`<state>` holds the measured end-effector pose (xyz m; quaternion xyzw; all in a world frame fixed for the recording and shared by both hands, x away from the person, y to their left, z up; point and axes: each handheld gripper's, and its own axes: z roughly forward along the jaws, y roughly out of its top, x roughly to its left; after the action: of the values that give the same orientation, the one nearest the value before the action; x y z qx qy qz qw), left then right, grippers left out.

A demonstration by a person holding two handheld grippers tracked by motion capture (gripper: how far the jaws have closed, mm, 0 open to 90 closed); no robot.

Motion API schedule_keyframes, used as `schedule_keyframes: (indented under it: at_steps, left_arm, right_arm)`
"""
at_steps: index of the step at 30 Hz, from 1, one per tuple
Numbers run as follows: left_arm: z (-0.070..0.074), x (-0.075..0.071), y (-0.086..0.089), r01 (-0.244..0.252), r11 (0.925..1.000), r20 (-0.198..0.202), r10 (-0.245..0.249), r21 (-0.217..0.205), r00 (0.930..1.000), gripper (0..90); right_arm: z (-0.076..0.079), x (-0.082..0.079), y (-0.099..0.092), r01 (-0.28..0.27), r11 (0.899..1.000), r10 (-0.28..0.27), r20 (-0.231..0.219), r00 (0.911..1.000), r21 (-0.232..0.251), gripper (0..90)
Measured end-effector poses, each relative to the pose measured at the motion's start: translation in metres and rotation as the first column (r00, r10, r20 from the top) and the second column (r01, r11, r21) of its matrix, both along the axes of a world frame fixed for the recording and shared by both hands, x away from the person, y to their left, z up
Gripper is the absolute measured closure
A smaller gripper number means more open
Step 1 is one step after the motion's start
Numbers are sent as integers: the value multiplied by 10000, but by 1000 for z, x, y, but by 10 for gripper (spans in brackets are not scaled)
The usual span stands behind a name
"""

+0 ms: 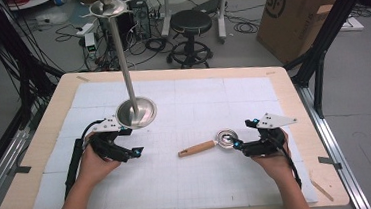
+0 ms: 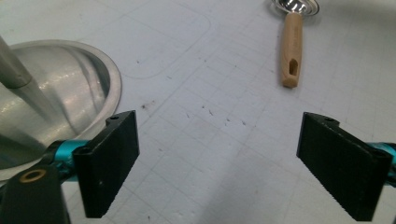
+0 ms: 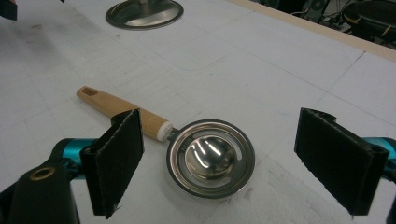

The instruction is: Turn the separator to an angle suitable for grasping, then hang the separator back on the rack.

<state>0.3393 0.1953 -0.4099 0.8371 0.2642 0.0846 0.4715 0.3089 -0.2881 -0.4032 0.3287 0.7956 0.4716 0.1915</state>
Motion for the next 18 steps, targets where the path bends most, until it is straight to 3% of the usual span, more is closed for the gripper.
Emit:
schedule_keyframes:
  at_steps: [4, 7, 18]
  left_arm:
    - [1, -1, 3, -4, 9993, 263, 14, -381, 9997, 63]
    - [2, -2, 2, -52, 9990, 411, 70, -437, 9991, 16]
    - [0, -1, -1, 85, 9992, 389, -70, -383, 9992, 17]
  right_arm:
    - [0, 0, 0, 51, 10000, -51, -54, 10000, -28, 141]
    - [0, -1, 0, 10, 10000, -10, -35, 10000, -9, 142]
    - [1, -2, -2, 22, 10000, -22, -20, 10000, 6, 141]
